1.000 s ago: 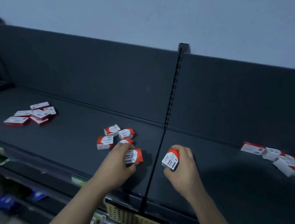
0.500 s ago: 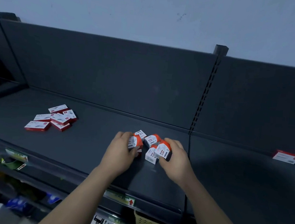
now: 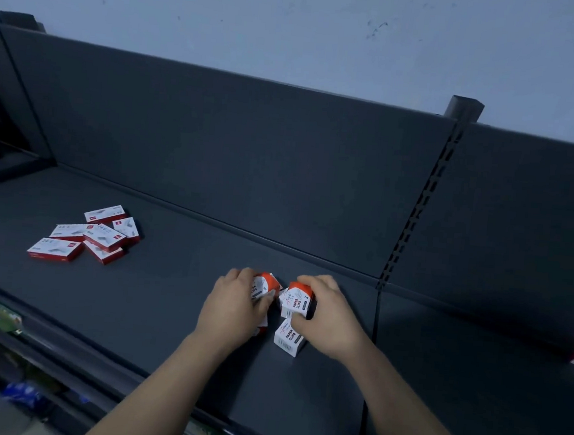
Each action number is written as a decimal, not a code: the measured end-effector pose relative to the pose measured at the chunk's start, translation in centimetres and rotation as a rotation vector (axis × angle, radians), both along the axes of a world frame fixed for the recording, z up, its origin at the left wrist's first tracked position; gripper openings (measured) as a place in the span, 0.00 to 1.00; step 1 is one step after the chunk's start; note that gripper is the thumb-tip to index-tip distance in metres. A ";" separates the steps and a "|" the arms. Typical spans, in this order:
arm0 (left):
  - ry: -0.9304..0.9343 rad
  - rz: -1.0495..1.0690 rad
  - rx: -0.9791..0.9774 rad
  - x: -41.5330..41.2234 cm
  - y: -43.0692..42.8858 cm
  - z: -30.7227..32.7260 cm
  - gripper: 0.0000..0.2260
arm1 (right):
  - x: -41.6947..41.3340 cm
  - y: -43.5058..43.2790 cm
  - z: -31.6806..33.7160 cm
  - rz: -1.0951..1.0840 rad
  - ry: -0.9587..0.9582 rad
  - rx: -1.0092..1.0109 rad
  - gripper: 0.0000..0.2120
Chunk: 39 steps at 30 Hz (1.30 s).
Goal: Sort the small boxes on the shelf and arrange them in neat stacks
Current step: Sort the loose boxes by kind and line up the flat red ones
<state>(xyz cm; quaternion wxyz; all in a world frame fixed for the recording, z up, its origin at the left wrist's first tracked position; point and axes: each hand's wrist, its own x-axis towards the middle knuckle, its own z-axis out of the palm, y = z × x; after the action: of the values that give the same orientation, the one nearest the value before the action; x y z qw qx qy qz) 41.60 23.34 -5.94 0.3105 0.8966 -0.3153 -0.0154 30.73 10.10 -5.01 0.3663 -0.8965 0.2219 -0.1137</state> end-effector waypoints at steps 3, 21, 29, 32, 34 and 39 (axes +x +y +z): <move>-0.009 -0.003 -0.012 -0.2 0.2 -0.1 0.20 | -0.1 -0.4 -0.3 0.022 0.000 -0.025 0.30; -0.420 -0.358 -0.005 -3.4 -3.0 3.4 0.06 | -8.5 -0.3 1.2 -0.297 0.023 -0.481 0.21; -0.408 -0.622 -0.082 -7.8 -4.4 3.7 0.11 | -15.4 2.8 0.7 -0.572 -0.035 -0.541 0.15; -0.420 -0.736 -0.100 -10.6 -5.1 3.5 0.14 | -18.4 4.2 0.8 -0.681 -0.001 -0.536 0.15; -0.401 -0.807 -0.127 -12.7 -5.4 3.5 0.13 | -20.7 5.1 0.8 -0.751 0.019 -0.536 0.15; -0.382 -0.968 -0.129 -17.7 -6.4 3.5 0.16 | -26.7 6.3 1.7 -0.879 0.111 -0.462 0.17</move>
<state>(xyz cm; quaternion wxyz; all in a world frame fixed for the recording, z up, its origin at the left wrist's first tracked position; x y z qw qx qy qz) 23.88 16.91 -2.40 0.2596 0.6142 -0.7448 0.0263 4.03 16.40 -3.29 0.0634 -0.7807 0.5668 -0.2555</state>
